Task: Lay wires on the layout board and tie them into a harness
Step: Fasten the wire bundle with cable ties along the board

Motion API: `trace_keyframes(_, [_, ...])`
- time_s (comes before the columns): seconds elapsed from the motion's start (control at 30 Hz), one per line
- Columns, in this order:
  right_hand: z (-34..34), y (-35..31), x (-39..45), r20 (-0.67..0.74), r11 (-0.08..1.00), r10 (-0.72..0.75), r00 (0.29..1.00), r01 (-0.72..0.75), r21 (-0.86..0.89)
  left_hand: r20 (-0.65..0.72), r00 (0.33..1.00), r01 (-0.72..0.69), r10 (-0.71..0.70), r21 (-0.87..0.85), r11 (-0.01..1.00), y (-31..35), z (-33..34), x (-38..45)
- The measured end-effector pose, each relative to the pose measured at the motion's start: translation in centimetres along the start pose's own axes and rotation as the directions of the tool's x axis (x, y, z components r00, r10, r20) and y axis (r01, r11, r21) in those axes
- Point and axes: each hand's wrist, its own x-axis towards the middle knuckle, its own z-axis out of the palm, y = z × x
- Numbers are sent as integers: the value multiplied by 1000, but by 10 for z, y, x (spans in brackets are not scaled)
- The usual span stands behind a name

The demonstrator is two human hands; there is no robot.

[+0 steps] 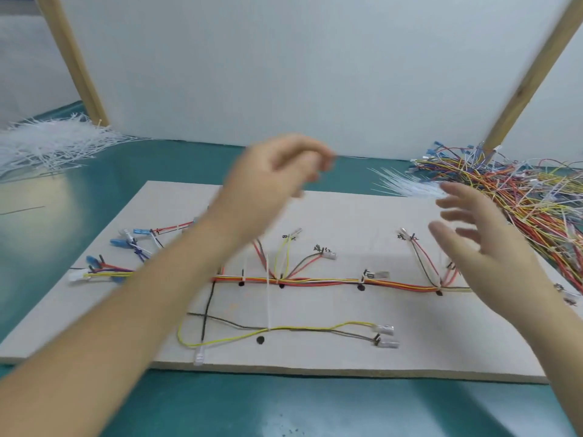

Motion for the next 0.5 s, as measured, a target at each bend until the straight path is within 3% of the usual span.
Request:
trace_keyframes(0.03, [8, -10, 4, 4, 999, -35, 999, 35, -10, -76, 995, 73, -60, 174, 982, -14, -25, 7])
trace_keyframes(0.07, [19, -19, 10, 44, 998, -53, 998, 54, -27, -122, 983, 173, -135, 403, 899, -31, -47, 14])
trace_keyframes(0.1, [33, -27, 16, 109, 997, -60, 992, 65, -45, -137, 964, 263, -227, 604, 752, -51, -64, 20])
trace_keyframes(0.17, [64, -42, 28, 259, 993, -66, 964, 88, -73, -125, 883, 355, -452, 808, 469, -87, -83, 25])
trace_keyframes(0.2, [82, -50, 34, 327, 991, -72, 942, 103, -80, -113, 836, 363, -536, 846, 389, -100, -87, 24])
trace_keyframes(0.23, [100, -57, 39, 385, 988, -75, 920, 121, -97, -97, 819, 344, -566, 872, 348, -110, -88, 23])
trace_keyframes(0.33, [149, -76, 54, 482, 936, -76, 873, 229, -266, -86, 858, 265, -506, 918, 293, -129, -85, 18])
trace_keyframes(0.5, [202, -101, 64, 586, 922, -106, 804, 300, -245, -96, 894, 202, -437, 958, 204, -138, -84, 21])
